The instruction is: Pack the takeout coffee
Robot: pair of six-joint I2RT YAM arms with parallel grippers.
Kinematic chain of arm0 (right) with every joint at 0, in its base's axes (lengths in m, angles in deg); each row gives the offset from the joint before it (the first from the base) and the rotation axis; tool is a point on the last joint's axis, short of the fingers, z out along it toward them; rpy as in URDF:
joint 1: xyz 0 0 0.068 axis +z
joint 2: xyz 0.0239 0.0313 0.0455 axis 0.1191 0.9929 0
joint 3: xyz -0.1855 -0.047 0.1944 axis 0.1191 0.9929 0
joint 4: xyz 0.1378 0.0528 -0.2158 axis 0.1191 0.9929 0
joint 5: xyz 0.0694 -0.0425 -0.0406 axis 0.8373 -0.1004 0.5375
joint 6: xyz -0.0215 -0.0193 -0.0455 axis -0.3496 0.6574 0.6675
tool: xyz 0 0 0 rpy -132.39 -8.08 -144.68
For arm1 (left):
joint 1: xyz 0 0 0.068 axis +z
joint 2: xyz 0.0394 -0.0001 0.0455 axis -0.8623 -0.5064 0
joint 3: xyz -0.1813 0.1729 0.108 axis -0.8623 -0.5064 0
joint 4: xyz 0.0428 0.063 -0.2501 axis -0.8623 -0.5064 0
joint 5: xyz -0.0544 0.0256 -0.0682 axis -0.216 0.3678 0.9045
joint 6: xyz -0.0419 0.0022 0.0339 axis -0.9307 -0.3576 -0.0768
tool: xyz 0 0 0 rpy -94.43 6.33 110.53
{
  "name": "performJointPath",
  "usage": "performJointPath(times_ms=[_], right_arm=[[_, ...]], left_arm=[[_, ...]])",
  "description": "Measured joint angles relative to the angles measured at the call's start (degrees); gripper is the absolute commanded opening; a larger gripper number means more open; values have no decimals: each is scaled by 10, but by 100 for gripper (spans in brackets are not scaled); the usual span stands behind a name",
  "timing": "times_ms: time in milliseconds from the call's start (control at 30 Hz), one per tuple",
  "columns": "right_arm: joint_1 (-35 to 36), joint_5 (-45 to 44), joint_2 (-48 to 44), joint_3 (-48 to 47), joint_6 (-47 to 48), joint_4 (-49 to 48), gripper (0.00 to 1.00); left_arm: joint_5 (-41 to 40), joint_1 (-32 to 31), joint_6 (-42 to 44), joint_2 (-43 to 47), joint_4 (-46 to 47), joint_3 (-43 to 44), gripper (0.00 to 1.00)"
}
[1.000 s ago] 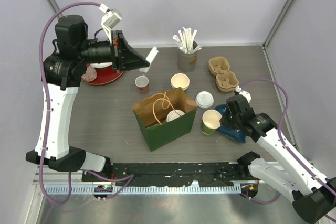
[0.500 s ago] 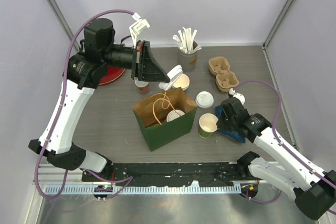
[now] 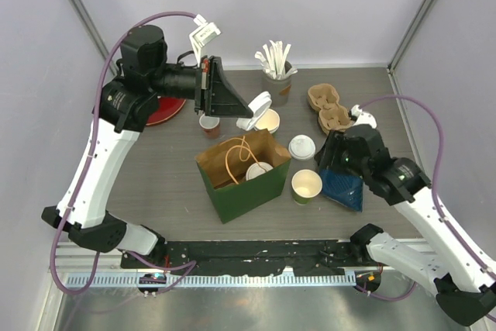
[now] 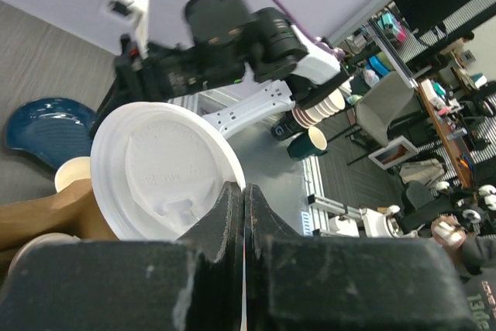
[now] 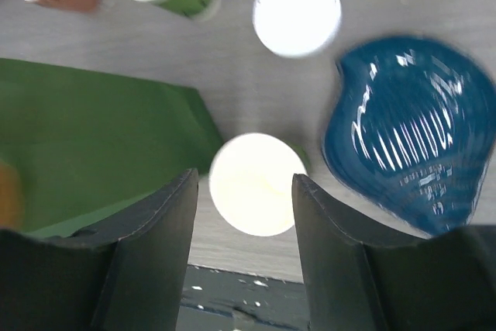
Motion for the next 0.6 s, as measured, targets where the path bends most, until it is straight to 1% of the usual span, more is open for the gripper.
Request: performJointPath(times_ms=[100,133,200,233,333,467,533,600], right_arm=[[0,19,-5,-72,36,-5,59],[0,33,-8,-93,51,-19,61],[0,64,-15,-122,79,-54,61],[0,91,-20,-130,94,-87,61],[0,169,-32,-129,128,-204,59],[4,266,-37,-83,174,-435,55],[12,301,-27,-53,204,-552,55],[26,332,-8,-33,236,-644,55]], left_arm=[[-27,0,-10,3,1,0,0],[-38,0,-13,3,2,2,0],[-58,0,-20,4,8,5,0],[-70,0,-29,6,17,5,0],[-101,0,-58,11,50,7,0],[-143,0,-81,15,79,27,0],[-163,0,-90,17,89,37,0],[-179,0,-101,18,97,50,0]])
